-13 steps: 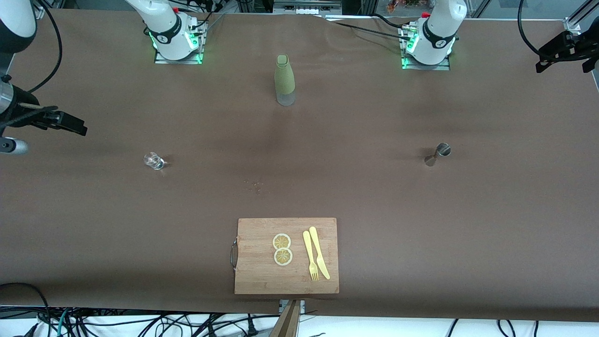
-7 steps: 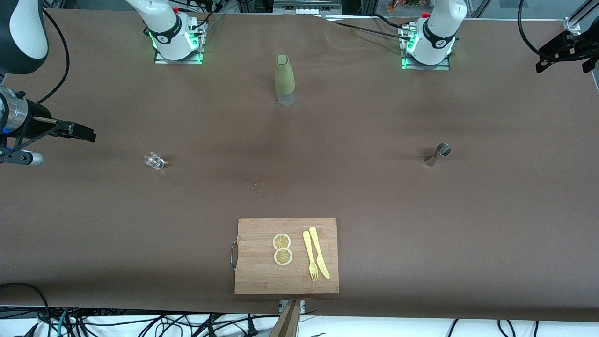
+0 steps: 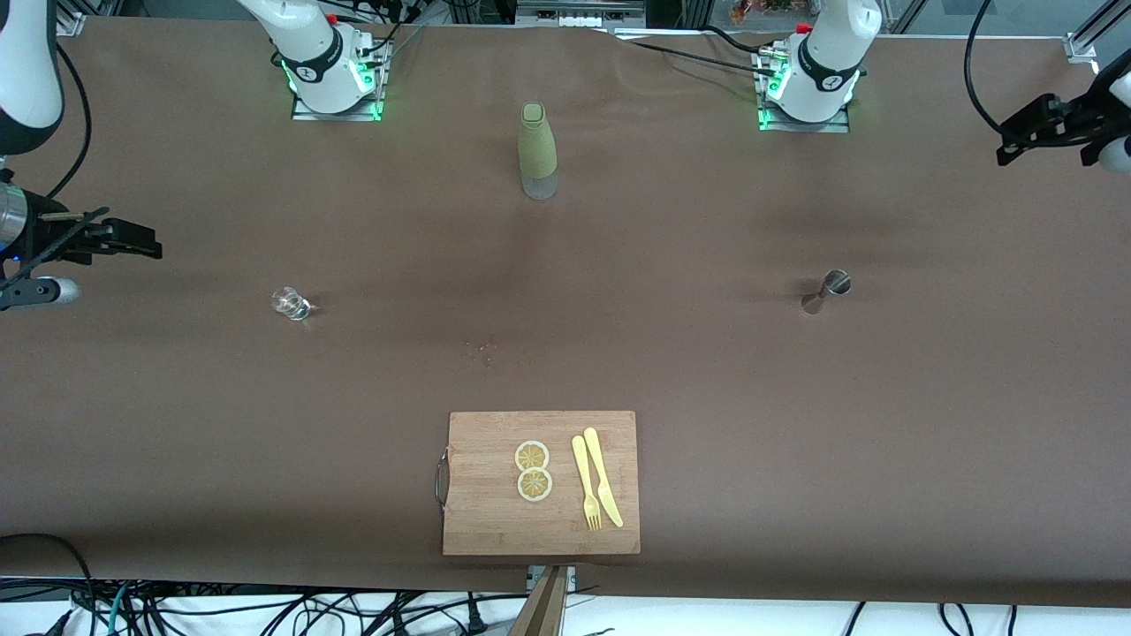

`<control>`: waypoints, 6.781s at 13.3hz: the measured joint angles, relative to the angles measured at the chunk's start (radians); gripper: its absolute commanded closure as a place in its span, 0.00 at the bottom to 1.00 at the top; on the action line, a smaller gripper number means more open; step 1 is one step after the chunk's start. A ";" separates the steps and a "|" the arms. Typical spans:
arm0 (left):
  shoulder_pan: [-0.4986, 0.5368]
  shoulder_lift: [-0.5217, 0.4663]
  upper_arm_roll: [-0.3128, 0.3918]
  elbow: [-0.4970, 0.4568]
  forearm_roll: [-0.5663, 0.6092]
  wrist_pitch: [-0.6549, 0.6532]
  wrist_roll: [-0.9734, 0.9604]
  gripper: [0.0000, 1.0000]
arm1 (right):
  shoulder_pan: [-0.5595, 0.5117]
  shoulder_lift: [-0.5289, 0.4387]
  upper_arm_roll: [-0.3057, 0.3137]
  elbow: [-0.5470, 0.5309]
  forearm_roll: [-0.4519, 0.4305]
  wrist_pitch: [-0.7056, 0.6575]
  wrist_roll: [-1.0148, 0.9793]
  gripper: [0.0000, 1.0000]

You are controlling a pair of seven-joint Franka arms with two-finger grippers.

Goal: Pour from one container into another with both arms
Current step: 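Reach the right gripper to the glass cup while the left gripper reaches the jigger, then close the right gripper on the glass while the left gripper grips the jigger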

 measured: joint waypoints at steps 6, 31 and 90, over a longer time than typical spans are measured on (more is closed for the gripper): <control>0.008 0.001 0.006 -0.132 0.000 0.140 0.000 0.00 | -0.010 0.012 -0.121 -0.153 0.195 0.180 -0.462 0.00; 0.336 0.468 0.055 -0.248 -0.545 0.427 1.614 0.00 | -0.027 0.207 -0.279 -0.517 1.014 0.346 -1.816 0.00; 0.304 0.905 0.077 -0.223 -1.216 0.103 2.709 0.88 | -0.046 0.664 -0.296 -0.305 1.277 -0.145 -2.435 0.12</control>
